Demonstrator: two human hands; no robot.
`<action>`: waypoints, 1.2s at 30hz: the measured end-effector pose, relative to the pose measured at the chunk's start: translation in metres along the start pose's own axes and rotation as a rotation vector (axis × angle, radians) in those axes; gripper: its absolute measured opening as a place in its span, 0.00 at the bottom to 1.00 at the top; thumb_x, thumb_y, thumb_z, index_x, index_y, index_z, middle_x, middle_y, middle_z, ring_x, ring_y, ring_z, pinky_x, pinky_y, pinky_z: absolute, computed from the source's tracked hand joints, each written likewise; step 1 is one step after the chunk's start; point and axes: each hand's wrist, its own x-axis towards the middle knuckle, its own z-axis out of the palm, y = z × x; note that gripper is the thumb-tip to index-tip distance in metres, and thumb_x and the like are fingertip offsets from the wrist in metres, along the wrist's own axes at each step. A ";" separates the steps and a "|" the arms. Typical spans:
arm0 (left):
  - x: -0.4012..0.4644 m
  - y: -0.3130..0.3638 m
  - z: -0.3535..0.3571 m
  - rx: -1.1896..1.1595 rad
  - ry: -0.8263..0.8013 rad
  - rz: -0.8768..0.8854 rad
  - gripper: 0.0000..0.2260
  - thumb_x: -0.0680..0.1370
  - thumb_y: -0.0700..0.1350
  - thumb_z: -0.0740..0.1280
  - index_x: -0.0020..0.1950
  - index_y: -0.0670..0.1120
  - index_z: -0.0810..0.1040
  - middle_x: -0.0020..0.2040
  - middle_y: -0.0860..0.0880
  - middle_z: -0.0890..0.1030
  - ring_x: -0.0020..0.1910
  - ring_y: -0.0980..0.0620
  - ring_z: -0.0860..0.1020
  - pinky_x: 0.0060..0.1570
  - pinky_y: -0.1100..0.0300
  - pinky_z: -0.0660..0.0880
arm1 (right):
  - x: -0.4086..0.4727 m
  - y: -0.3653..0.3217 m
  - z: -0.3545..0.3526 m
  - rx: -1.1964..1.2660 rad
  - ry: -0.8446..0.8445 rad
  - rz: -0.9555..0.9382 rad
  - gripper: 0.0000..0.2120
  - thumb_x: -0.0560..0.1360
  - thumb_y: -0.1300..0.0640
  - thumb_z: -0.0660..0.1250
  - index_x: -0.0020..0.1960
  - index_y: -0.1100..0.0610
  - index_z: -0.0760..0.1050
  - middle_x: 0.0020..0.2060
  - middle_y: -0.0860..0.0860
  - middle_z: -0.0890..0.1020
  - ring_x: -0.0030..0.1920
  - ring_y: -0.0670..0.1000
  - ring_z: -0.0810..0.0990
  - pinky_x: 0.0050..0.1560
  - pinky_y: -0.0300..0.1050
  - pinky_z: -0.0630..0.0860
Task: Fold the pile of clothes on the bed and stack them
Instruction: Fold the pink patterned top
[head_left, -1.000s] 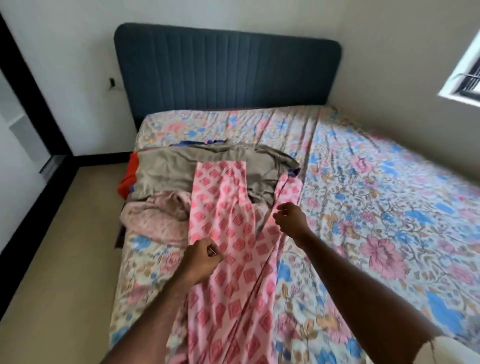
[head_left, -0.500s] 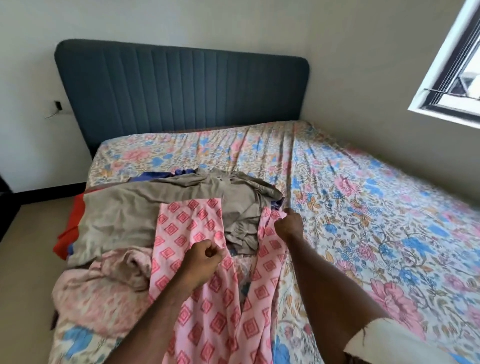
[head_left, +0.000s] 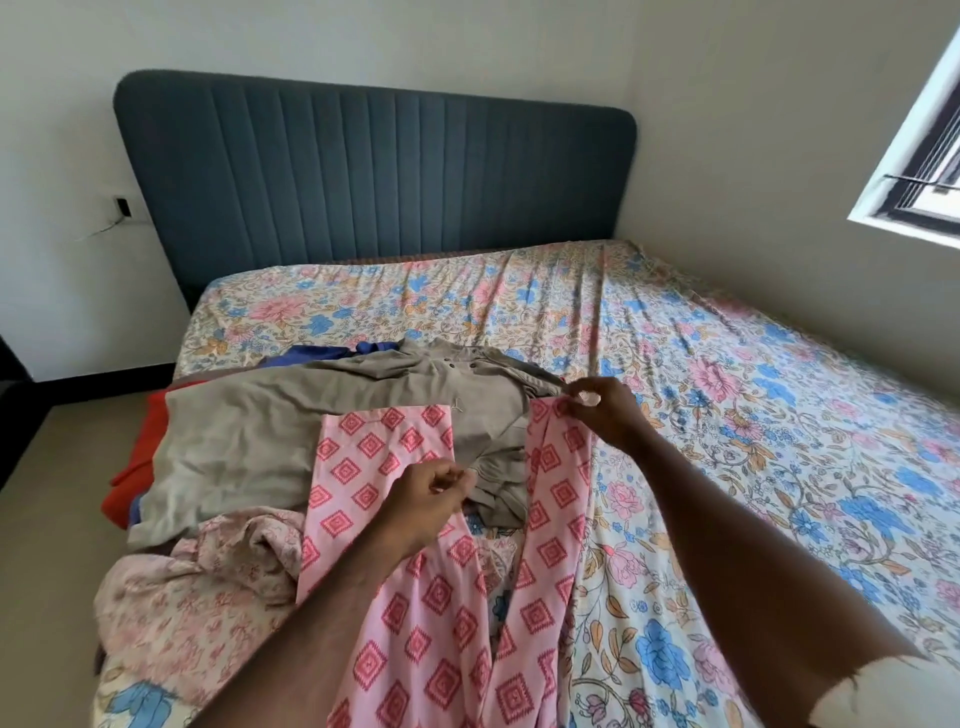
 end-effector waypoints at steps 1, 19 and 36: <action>0.002 0.009 0.000 -0.027 -0.008 0.027 0.04 0.80 0.48 0.70 0.53 0.52 0.82 0.50 0.52 0.83 0.50 0.57 0.81 0.50 0.62 0.77 | 0.002 -0.011 -0.006 0.031 -0.002 -0.057 0.09 0.76 0.54 0.75 0.55 0.51 0.85 0.54 0.49 0.86 0.54 0.49 0.82 0.56 0.45 0.75; 0.029 0.086 -0.008 -0.157 0.174 0.007 0.17 0.76 0.54 0.74 0.61 0.49 0.78 0.52 0.52 0.85 0.51 0.54 0.83 0.49 0.55 0.80 | 0.003 -0.121 -0.010 0.255 -0.128 -0.488 0.10 0.79 0.55 0.72 0.58 0.58 0.85 0.54 0.50 0.86 0.52 0.44 0.83 0.51 0.39 0.74; 0.041 0.092 -0.121 0.014 0.513 0.125 0.08 0.85 0.49 0.59 0.51 0.49 0.75 0.39 0.47 0.79 0.34 0.51 0.77 0.32 0.58 0.73 | 0.038 -0.130 0.001 0.541 -0.627 -0.262 0.15 0.73 0.49 0.75 0.50 0.61 0.82 0.50 0.63 0.85 0.52 0.64 0.85 0.59 0.62 0.80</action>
